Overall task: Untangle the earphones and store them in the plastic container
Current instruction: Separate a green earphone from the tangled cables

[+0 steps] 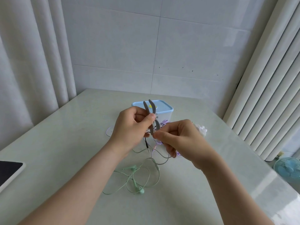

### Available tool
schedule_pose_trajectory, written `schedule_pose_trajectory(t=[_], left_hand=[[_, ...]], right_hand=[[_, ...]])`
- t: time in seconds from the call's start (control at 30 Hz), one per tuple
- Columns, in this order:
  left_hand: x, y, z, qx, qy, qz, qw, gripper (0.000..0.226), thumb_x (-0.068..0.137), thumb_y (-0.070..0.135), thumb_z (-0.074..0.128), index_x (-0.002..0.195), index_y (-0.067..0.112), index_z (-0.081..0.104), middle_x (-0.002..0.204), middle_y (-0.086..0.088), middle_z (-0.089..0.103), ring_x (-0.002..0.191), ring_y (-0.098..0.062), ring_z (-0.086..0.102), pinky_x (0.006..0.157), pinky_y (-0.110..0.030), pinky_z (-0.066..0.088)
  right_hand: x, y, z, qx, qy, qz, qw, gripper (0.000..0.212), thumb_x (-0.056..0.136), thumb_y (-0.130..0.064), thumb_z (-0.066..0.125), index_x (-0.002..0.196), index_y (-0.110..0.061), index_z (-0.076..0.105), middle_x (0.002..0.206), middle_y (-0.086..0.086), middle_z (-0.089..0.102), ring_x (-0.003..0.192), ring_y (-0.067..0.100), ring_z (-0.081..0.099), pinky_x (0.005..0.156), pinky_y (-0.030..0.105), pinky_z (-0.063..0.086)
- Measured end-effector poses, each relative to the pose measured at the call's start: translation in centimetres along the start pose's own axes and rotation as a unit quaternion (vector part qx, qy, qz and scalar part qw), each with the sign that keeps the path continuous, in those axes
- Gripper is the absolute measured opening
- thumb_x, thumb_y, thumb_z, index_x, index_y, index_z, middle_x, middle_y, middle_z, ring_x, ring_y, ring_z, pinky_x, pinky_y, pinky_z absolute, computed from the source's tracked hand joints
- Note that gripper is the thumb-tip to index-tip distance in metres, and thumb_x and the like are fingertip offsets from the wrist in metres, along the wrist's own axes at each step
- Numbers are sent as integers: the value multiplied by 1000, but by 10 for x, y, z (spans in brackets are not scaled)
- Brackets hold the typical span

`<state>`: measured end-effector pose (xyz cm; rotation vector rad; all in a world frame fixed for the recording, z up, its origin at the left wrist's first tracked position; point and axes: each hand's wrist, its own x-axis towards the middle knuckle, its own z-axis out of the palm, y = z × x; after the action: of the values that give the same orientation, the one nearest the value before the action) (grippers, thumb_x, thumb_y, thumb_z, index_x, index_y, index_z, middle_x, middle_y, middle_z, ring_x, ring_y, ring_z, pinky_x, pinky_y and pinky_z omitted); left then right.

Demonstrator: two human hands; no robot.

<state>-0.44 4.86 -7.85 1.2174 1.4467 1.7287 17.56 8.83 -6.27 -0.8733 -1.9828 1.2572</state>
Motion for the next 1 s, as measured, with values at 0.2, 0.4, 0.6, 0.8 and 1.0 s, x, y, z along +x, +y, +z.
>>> schedule_pose_trajectory(t=[0.2,0.4,0.6,0.8,1.0], left_hand=[[2,-4,0,-64,-96,-47,992,10,97,13,75,104,7,71,90,-6,70,73,-18,59,55,-28,48],[-2,-5,-4,0,-180,-3,984,18,93,17,79,108,10,72,89,-1,70,66,-17,57,57,-28,47],[-6,-1,5,132,-75,50,987,6,90,27,81,92,25,76,86,11,74,63,-9,65,63,-21,47],[-4,-6,3,157,-109,47,980,10,83,34,82,88,26,80,85,8,79,77,-16,75,79,-32,58],[-7,0,-4,150,-251,57,955,25,95,6,75,115,20,80,103,7,82,100,-12,77,97,-30,59]], right_hand=[[3,2,-2,113,78,-66,988,22,105,-15,61,96,-5,79,50,-4,30,47,19,23,49,24,24],[5,6,-5,61,114,-66,989,26,106,-28,63,91,-16,80,54,0,34,53,21,24,53,31,25],[8,9,-6,45,111,-57,991,24,106,-28,63,93,-17,80,54,-2,41,56,21,28,54,31,28],[14,13,-6,-4,226,-65,972,43,99,-37,73,74,-2,69,54,-3,41,52,15,32,50,25,29],[14,15,-8,-34,282,-83,955,52,92,-44,79,55,-15,59,43,-13,38,46,11,32,49,24,30]])
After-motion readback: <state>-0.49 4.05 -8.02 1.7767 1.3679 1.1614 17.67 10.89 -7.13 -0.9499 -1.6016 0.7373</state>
